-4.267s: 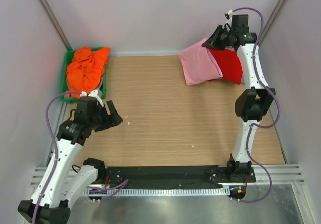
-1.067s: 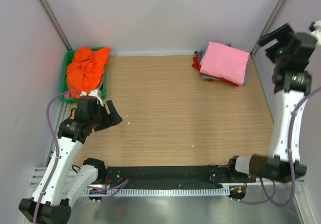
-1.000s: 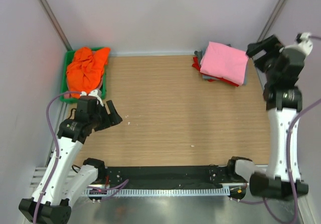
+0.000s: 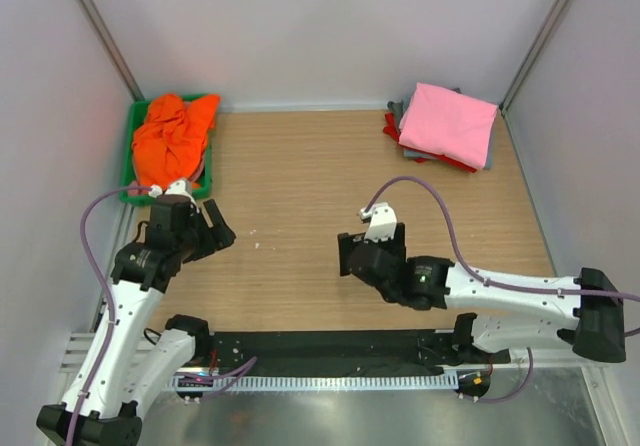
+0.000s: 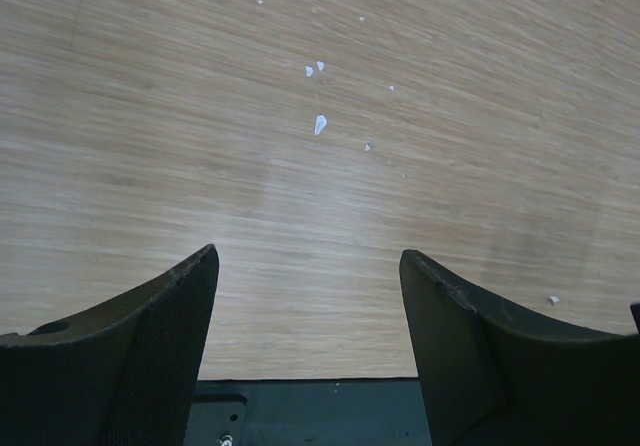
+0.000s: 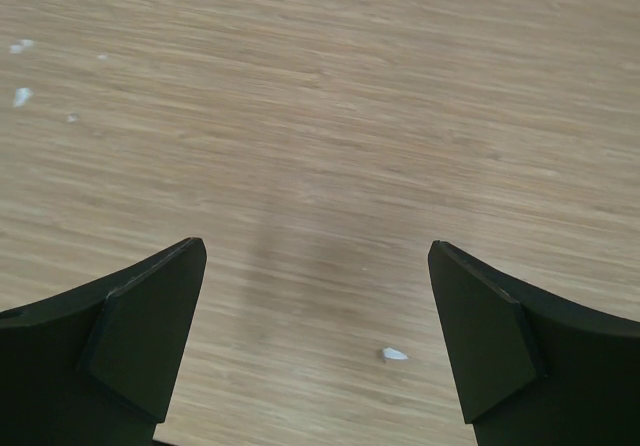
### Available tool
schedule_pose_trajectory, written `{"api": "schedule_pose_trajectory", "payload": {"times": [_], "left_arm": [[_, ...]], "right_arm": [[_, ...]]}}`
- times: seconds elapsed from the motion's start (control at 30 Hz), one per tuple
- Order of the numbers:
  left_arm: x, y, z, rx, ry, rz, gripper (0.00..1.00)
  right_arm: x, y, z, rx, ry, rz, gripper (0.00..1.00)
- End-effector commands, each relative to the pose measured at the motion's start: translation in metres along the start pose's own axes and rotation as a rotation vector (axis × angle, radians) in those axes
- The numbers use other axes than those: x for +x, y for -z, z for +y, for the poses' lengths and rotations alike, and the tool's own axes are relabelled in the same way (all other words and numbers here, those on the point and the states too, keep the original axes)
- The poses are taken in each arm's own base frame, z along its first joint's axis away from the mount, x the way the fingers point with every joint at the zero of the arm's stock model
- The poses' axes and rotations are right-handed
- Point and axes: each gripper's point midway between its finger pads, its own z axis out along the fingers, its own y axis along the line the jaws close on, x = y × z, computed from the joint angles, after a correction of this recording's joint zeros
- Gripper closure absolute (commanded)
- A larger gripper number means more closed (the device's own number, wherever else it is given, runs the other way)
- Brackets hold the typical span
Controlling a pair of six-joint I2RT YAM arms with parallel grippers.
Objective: Fold and stack the t-shirts
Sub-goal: Reset both grippers
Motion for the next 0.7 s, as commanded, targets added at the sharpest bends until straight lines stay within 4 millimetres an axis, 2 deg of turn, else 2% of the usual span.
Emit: {"api": "schedule_pose_trajectory", "payload": {"times": [0.0,0.03,0.07,0.17,0.27,0.3,0.33,0.47,0.5,0.57,0.67], "left_arm": [[-0.014,0.000,0.003,-0.013,0.018,-0.080,0.25],[-0.014,0.000,0.003,-0.015,0.017,-0.085,0.20],[-0.015,0.000,0.003,-0.012,0.014,-0.090,0.19],[-0.017,-0.001,0.003,-0.011,0.004,-0.101,0.12],[-0.022,-0.001,0.002,-0.005,-0.017,-0.125,0.08],[-0.024,0.000,0.002,-0.005,-0.027,-0.136,0.03],[-0.027,-0.001,0.001,0.000,-0.035,-0.148,0.01],[-0.035,0.006,0.010,-0.046,-0.040,-0.190,0.00],[-0.038,0.008,0.016,-0.081,-0.031,-0.206,0.00],[-0.041,0.015,0.022,-0.110,-0.014,-0.233,0.00],[-0.039,0.018,0.014,-0.047,0.009,-0.255,0.00]], "right_arm": [[-0.031,0.020,-0.010,0.080,-0.094,-0.270,0.00],[-0.011,0.014,-0.008,0.025,-0.080,-0.240,0.00],[-0.015,0.013,0.007,-0.045,-0.136,-0.269,0.00],[0.006,-0.003,0.005,-0.048,-0.167,-0.291,0.00],[-0.004,-0.006,0.010,-0.011,-0.173,-0.308,0.00],[-0.007,-0.006,0.006,0.021,-0.145,-0.314,0.00],[-0.012,-0.006,0.012,0.019,-0.126,-0.316,0.00],[0.006,-0.016,0.043,-0.087,0.023,-0.227,0.00],[0.013,-0.018,0.061,-0.174,0.038,-0.198,0.00],[0.016,-0.019,0.064,-0.190,0.061,-0.193,0.00],[0.019,-0.013,0.061,-0.227,0.056,-0.201,0.00]]}}
